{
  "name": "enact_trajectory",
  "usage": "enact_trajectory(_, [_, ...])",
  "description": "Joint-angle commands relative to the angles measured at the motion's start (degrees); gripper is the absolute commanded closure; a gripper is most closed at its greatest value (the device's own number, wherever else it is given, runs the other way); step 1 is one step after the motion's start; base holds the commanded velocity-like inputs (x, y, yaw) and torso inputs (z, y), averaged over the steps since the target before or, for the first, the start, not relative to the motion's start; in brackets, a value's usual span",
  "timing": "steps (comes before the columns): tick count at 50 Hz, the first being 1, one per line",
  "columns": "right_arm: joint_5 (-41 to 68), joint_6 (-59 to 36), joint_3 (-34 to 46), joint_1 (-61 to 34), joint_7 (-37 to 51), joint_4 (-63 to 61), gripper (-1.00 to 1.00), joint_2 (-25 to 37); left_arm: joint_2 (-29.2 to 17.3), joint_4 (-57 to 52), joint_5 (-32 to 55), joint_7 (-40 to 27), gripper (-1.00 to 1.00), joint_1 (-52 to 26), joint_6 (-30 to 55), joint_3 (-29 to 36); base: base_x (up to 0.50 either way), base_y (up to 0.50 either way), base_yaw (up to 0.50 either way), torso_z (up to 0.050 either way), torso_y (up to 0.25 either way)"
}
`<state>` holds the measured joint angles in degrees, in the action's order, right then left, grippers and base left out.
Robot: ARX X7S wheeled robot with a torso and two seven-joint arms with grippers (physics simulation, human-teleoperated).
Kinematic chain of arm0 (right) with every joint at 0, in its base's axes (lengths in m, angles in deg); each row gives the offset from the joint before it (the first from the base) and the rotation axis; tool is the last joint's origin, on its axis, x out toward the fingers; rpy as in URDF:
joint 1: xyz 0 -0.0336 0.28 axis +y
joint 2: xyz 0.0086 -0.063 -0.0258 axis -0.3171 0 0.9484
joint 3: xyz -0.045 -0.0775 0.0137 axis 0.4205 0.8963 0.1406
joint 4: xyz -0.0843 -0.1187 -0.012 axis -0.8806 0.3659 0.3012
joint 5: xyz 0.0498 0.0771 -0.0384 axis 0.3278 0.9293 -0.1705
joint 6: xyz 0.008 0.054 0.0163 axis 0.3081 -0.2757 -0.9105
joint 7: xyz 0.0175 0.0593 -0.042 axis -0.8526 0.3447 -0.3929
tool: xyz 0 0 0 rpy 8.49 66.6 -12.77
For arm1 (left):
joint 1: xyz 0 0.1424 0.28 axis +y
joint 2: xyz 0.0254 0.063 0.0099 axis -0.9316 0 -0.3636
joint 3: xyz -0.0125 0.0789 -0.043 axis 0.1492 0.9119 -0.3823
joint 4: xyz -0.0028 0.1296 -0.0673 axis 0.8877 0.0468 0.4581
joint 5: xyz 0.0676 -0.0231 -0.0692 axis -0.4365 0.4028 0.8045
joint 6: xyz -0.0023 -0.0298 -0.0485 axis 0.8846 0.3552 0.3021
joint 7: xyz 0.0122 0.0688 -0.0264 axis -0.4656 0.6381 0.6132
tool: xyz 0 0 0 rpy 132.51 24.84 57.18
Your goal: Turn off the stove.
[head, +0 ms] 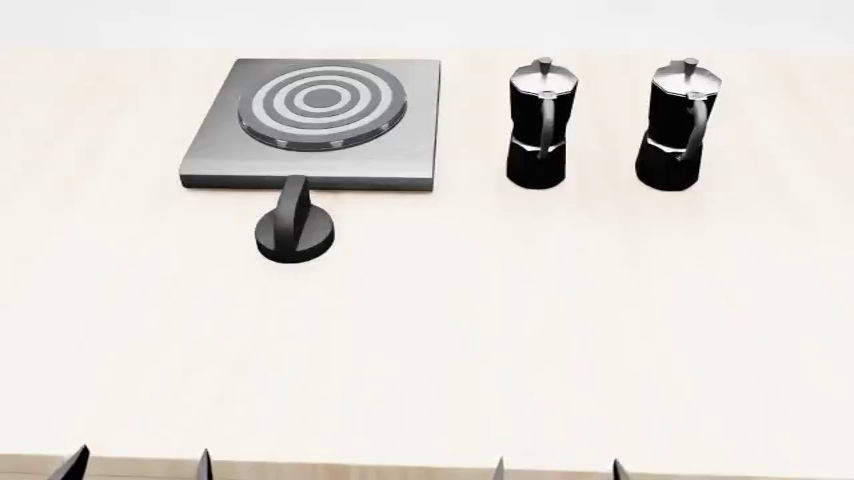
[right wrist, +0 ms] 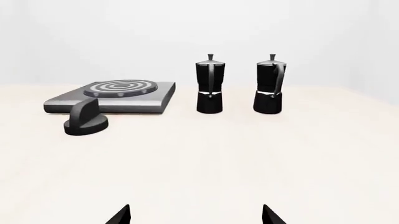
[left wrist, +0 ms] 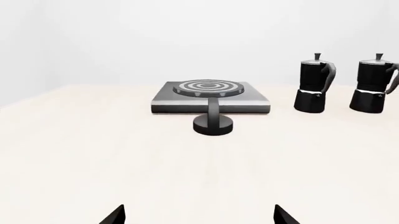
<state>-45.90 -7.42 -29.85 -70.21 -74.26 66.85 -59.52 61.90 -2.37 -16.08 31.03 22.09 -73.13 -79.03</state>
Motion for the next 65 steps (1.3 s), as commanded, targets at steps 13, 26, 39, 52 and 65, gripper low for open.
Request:
enact_trajectory(13, [0.8, -4.3, 0.5, 3.7, 3.8, -14.9, -1.00, 2.8, -3.3, -13.2, -0.4, -3.0, -1.00, 3.4, 3.1, 1.9, 0.00, 0.00, 0.00, 0.000, 0.000])
enact_trajectory(26, [2.0, -9.6, 0.4, 5.2, 5.1, -25.0, -1.00, 4.3, -4.7, -25.9, -1.3, -5.1, -1.00, 6.1, 8.8, 2.5, 0.00, 0.00, 0.00, 0.000, 0.000])
enact_trajectory(39, [-0.5, -10.9, 1.6, 7.0, 7.5, -29.7, -1.00, 5.1, -5.8, -35.3, -0.7, -6.6, -1.00, 8.9, 10.2, 1.6, 0.00, 0.00, 0.00, 0.000, 0.000])
enact_trajectory(52, [0.8, -11.0, 2.0, 6.7, 7.6, -29.2, -1.00, 5.7, -6.3, -35.1, -0.3, -7.2, -1.00, 8.5, 10.2, 2.1, 0.00, 0.00, 0.00, 0.000, 0.000])
enact_trajectory(65, [2.3, -10.4, 2.0, 7.1, 7.7, -30.0, -1.00, 6.3, -6.9, -35.0, -0.1, -7.7, -1.00, 8.5, 9.8, 2.6, 0.00, 0.00, 0.00, 0.000, 0.000])
